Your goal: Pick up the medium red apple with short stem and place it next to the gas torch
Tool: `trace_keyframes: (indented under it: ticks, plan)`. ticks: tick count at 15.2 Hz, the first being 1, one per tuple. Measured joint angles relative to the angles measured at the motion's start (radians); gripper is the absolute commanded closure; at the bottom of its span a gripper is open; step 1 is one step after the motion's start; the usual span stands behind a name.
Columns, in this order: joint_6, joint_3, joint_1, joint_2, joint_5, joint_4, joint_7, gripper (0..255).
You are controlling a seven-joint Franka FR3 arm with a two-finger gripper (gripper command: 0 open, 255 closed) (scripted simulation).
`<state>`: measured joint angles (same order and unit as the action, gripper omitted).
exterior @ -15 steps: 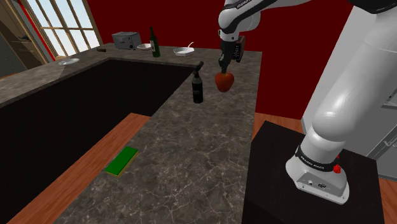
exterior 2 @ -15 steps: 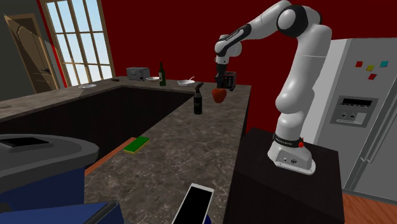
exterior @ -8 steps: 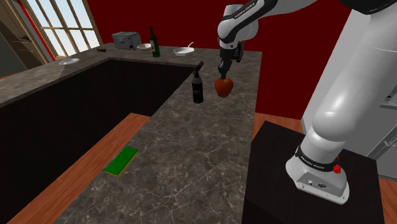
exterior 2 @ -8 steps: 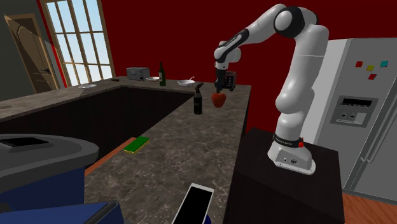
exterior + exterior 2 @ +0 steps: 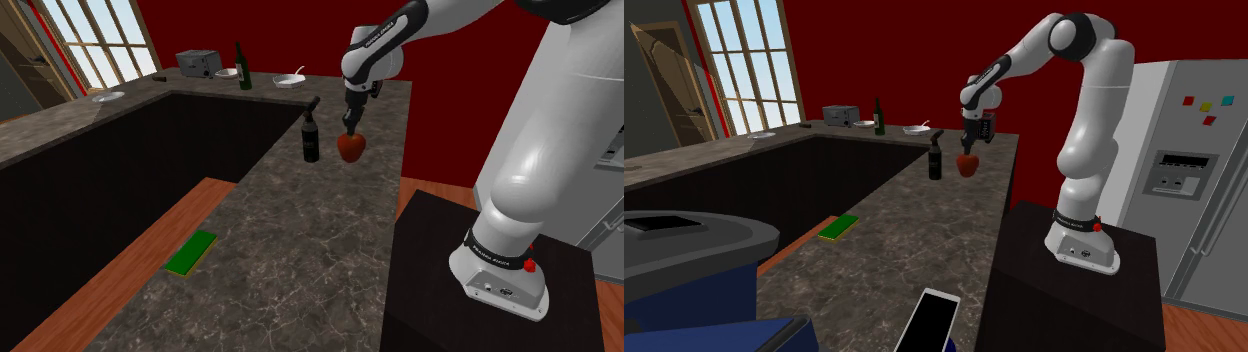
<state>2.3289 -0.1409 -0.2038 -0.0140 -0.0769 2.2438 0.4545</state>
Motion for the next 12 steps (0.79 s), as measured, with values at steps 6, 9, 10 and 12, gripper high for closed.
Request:
trace_keyframes:
  ticks: [6, 9, 10, 12]
  plan:
    - [0.081, 0.000, -0.001, -0.054, -0.018, 0.028, 0.018, 255]
    - [0.092, 0.001, -0.001, -0.062, -0.020, 0.031, 0.019, 255]
    - [0.093, 0.001, -0.001, -0.063, -0.021, 0.031, 0.019, 255]
    - [0.094, 0.001, -0.001, -0.064, -0.021, 0.031, 0.019, 255]
